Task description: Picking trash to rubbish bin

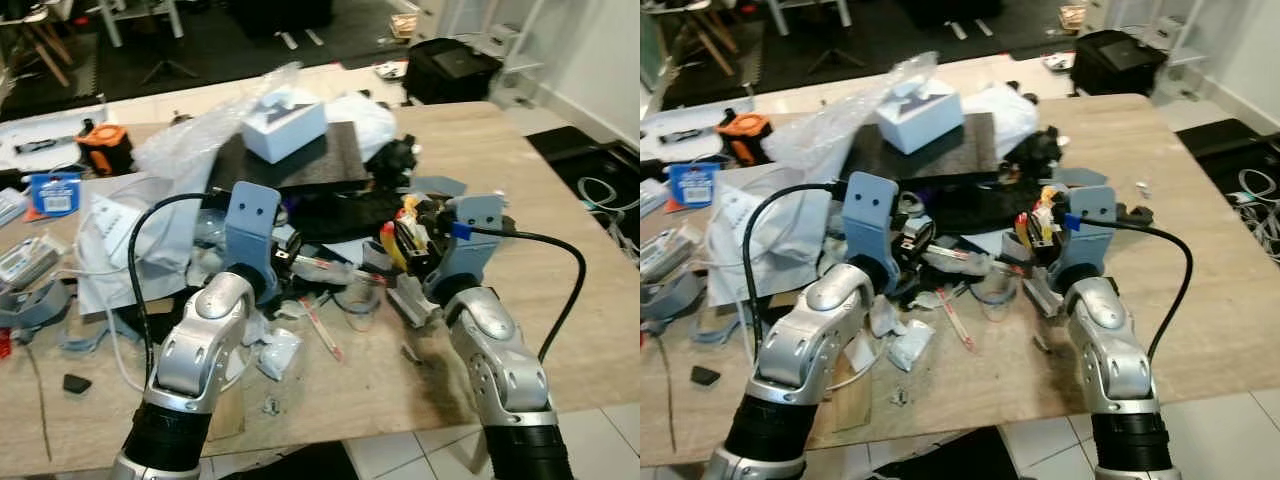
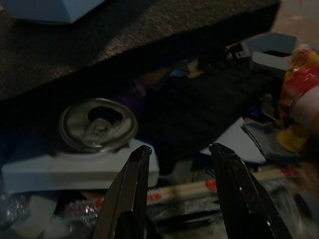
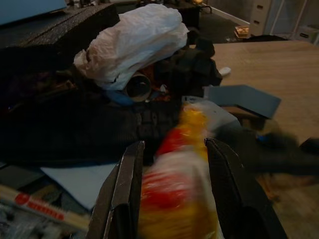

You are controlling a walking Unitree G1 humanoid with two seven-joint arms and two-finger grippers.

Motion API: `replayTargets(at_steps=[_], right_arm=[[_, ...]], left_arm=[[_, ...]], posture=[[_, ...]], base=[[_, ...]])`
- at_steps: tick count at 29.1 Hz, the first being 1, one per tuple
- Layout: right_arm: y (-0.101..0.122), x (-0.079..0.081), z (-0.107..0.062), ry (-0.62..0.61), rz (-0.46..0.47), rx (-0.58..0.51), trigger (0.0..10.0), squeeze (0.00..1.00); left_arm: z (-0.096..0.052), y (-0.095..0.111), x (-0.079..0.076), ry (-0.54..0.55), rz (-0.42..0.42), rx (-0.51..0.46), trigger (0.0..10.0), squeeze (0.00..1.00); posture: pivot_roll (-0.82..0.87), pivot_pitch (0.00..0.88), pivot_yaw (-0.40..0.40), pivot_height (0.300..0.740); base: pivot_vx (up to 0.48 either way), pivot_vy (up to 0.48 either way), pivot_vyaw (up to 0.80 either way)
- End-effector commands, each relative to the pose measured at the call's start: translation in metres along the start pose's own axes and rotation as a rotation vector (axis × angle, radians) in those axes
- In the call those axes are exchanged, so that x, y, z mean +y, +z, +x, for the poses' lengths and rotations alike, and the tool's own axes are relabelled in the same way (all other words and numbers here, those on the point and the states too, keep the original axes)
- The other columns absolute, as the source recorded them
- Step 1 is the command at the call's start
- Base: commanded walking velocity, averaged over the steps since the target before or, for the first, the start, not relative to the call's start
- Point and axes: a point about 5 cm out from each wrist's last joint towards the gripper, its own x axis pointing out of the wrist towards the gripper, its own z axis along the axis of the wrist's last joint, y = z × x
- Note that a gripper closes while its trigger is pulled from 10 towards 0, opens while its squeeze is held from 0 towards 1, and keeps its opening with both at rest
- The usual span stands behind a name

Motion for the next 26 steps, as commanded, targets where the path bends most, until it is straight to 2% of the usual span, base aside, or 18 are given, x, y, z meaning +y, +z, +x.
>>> replayTargets(at_steps=[1, 17, 19, 20, 22, 26], right_arm=[[-0.001, 0.003, -0.001, 0.006, 0.011, 0.009, 10.0, 0.0], [0.006, 0.001, 0.0, 0.003, 0.033, -0.023, 10.0, 0.0], [0.013, -0.01, 0.002, -0.041, 0.028, -0.05, 10.0, 0.0], [0.016, -0.019, 0.002, -0.071, 0.028, -0.061, 10.0, 1.0], [0.019, -0.031, 0.003, -0.106, 0.01, -0.068, 10.0, 1.0], [0.021, -0.039, 0.005, -0.106, -0.031, -0.069, 10.0, 1.0]], left_arm=[[-0.004, -0.006, 0.002, 0.011, -0.007, 0.023, 10.0, 0.0], [-0.005, -0.003, 0.001, -0.016, 0.011, 0.003, 10.0, 0.0], [-0.005, 0.002, 0.001, -0.053, 0.018, -0.025, 10.0, 0.0], [-0.005, 0.004, 0.001, -0.08, 0.022, -0.039, 10.0, 0.0], [-0.005, 0.008, 0.0, -0.114, 0.035, -0.06, 10.0, 0.0], [-0.004, 0.011, 0.001, -0.132, 0.054, -0.075, 10.0, 0.0]], posture=[[0.04, 0.152, 0.027, 0.74], [0.04, 0.157, 0.032, 0.74], [0.04, 0.158, 0.038, 0.74], [0.04, 0.158, 0.038, 0.74], [0.04, 0.16, 0.043, 0.74], [0.04, 0.164, 0.05, 0.74]], base=[[0.0, 0.0, 0.0], [0.0, 0.0, 0.0], [0.0, 0.0, 0.0], [0.0, 0.0, 0.0], [0.0, 0.0, 0.0], [0.0, 0.0, 0.0]])
